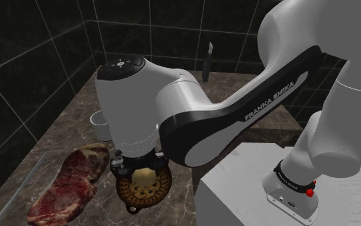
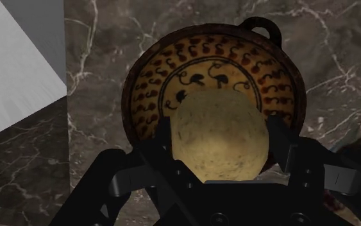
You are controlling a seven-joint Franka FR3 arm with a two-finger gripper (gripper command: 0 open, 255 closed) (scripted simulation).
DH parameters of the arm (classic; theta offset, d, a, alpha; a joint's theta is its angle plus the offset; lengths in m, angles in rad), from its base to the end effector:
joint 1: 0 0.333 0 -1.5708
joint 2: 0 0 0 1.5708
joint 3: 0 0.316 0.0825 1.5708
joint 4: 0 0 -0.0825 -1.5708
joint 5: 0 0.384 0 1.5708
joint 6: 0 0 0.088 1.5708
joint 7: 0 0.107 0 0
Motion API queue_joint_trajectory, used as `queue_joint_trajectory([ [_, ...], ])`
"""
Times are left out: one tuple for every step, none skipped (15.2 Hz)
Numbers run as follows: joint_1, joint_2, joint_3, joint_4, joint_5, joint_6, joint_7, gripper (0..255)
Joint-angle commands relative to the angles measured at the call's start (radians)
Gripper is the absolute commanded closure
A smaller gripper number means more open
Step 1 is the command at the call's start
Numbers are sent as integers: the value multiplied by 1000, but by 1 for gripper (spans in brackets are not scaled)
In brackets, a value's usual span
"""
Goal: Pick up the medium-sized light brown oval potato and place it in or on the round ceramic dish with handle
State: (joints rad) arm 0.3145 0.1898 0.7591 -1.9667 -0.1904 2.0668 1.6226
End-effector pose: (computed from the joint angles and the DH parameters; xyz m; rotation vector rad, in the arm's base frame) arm 0.2985 0.5001 0.3987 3.0197 -0.7103 0.0426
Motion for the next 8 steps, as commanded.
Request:
queue_joint_trajectory([
  [2, 11, -3, -15, -11, 23, 8, 255],
  [4, 18, -5, -22, -17, 34, 12, 255],
  [6, 25, -7, -28, -24, 46, 17, 255],
  [7, 28, -8, -30, -27, 49, 19, 255],
  [7, 28, -8, -30, -27, 49, 19, 255],
  [7, 28, -8, -30, -27, 49, 19, 255],
  [7, 28, -8, -30, -27, 49, 19, 255],
  [7, 28, -8, -30, -27, 49, 19, 255],
])
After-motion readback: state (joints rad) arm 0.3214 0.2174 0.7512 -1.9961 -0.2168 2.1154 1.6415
